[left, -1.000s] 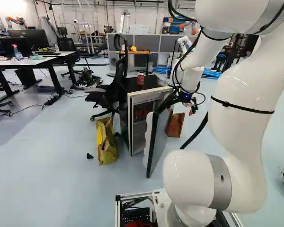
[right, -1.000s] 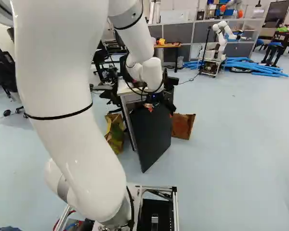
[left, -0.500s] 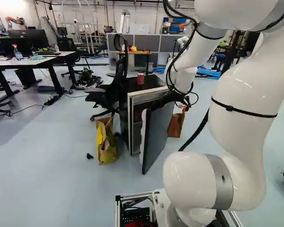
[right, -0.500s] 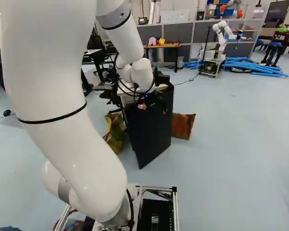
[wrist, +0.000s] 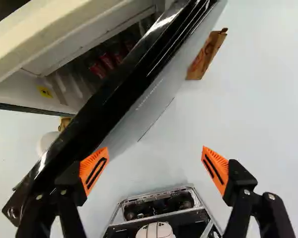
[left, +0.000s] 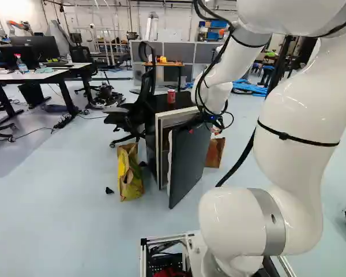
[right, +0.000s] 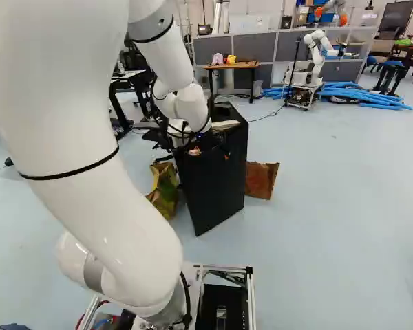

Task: Grab a drink from the fridge

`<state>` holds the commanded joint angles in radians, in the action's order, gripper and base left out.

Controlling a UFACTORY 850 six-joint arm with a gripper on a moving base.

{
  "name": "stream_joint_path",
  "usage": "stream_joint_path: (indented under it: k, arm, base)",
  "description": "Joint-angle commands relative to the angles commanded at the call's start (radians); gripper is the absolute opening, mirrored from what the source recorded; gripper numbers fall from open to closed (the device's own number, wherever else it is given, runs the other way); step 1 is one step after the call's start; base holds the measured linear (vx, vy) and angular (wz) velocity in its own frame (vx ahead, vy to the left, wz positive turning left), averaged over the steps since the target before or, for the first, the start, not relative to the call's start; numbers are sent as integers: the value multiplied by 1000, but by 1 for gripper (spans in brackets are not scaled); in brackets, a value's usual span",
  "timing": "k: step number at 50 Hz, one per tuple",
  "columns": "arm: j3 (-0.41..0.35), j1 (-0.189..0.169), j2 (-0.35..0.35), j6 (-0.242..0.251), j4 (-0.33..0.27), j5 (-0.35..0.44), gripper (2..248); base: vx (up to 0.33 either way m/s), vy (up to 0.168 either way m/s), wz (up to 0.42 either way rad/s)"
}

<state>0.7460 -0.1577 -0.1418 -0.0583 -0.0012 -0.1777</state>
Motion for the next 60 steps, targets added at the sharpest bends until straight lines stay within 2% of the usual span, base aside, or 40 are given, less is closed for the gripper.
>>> stream_joint_path:
  k: [24,60]
  arm:
    - [18,56,-16,0,0,3,247]
    - [102,115,-87,0,0,3,247]
  base:
    - [0,0,0]
    - [0,0,0]
